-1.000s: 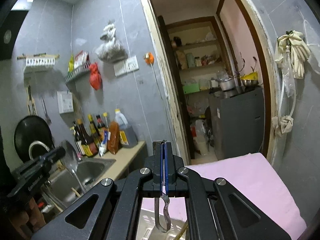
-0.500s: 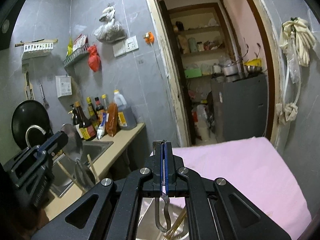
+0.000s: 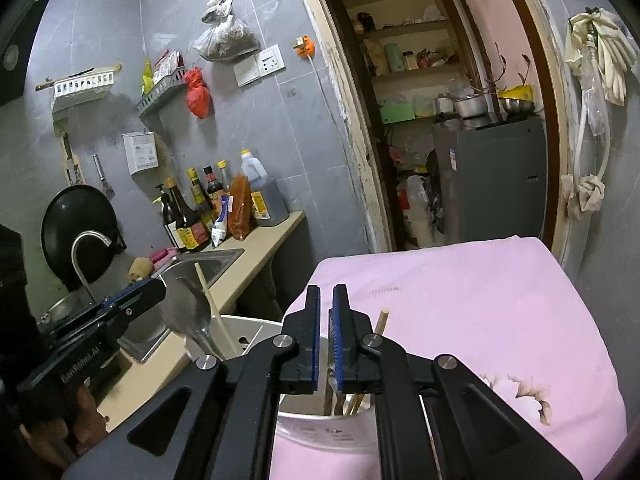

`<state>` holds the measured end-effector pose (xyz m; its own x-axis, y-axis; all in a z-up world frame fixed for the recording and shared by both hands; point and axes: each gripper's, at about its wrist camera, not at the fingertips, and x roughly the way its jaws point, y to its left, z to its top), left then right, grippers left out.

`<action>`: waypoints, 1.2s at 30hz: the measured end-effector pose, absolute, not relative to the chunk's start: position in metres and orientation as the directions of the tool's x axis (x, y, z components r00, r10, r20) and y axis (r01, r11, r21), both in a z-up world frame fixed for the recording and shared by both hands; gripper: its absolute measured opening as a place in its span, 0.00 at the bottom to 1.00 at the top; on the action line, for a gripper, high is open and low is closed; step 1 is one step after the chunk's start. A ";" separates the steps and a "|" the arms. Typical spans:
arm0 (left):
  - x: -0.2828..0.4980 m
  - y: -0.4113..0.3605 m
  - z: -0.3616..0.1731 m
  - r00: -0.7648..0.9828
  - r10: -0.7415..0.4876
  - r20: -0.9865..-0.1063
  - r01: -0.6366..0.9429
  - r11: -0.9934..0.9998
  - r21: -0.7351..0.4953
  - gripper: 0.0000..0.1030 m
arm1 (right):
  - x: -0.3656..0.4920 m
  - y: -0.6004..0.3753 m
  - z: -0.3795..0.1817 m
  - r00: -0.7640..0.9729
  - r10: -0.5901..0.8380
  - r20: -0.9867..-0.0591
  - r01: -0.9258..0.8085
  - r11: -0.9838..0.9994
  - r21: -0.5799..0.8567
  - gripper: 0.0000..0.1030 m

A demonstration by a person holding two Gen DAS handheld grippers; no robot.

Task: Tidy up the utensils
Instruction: 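Open both tools to release the spoon and fork into the caddy, then move both open tools back to the last fork and chopstick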

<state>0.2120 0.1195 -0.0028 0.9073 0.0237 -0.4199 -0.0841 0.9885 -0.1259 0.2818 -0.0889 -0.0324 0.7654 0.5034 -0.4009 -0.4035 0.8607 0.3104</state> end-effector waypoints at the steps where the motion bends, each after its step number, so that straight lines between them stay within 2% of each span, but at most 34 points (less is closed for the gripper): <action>1: 0.211 0.121 -0.003 0.905 0.011 -0.426 -0.082 0.985 -0.149 0.08 | 0.279 -0.092 -0.029 0.766 0.507 -0.395 -0.405 0.858 0.316 0.09; 2: 0.211 0.123 -0.001 0.902 0.000 -0.431 -0.081 0.982 -0.170 0.08 | 0.274 -0.097 -0.025 0.771 0.508 -0.385 -0.406 0.857 0.317 0.16; 3: 0.210 0.124 0.001 0.900 -0.012 -0.435 -0.078 0.979 -0.190 0.12 | 0.272 -0.100 -0.021 0.776 0.506 -0.378 -0.405 0.858 0.316 0.26; 5: 0.208 0.121 0.006 0.902 -0.031 -0.431 -0.068 0.975 -0.213 0.22 | 0.262 -0.111 -0.012 0.791 0.502 -0.350 -0.403 0.858 0.319 0.39; 7: 0.202 0.116 0.012 0.913 -0.041 -0.407 -0.057 0.973 -0.225 0.43 | 0.254 -0.123 -0.003 0.806 0.489 -0.333 -0.398 0.865 0.306 0.40; 8: 0.198 0.112 0.015 0.922 -0.043 -0.384 -0.052 0.971 -0.232 0.48 | 0.253 -0.127 0.002 0.811 0.484 -0.328 -0.396 0.867 0.301 0.42; 13: 0.191 0.088 0.028 0.936 -0.029 -0.351 -0.049 0.976 -0.211 0.71 | 0.236 -0.165 0.023 0.866 0.414 -0.280 -0.352 0.903 0.247 0.67; 14: 0.189 0.081 0.029 0.939 -0.019 -0.343 -0.053 0.978 -0.200 0.74 | 0.233 -0.172 0.026 0.873 0.402 -0.274 -0.345 0.909 0.235 0.76; 15: 0.187 0.076 0.031 0.941 -0.008 -0.338 -0.061 0.980 -0.191 0.82 | 0.231 -0.178 0.030 0.879 0.394 -0.270 -0.340 0.913 0.224 0.85; 16: 0.185 0.070 0.032 0.943 0.008 -0.334 -0.072 0.981 -0.180 0.90 | 0.228 -0.186 0.032 0.887 0.380 -0.264 -0.332 0.920 0.208 0.89; 18: 0.182 0.058 0.033 0.945 0.045 -0.323 -0.102 0.981 -0.163 0.97 | 0.222 -0.198 0.038 0.902 0.348 -0.256 -0.312 0.935 0.171 0.98; 25: 0.170 0.015 0.024 0.941 0.109 -0.321 -0.150 0.983 -0.105 0.99 | 0.204 -0.240 0.044 0.938 0.250 -0.242 -0.250 0.968 0.031 0.99; 32: 0.163 -0.027 0.005 0.938 0.110 -0.328 -0.129 0.991 -0.036 0.99 | 0.205 -0.277 0.031 0.927 0.223 -0.303 -0.224 0.974 0.030 0.99; 36: 0.166 -0.045 -0.013 0.926 0.082 -0.370 -0.098 0.995 -0.024 0.99 | 0.215 -0.293 0.011 0.910 0.220 -0.352 -0.216 0.975 0.051 0.99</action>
<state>0.1658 -0.0452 -0.0127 0.9256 0.0824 -0.3696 -0.0982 0.9949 -0.0243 0.2150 -0.2934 0.0114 0.9095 0.2203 -0.3524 -0.2164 0.9750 0.0510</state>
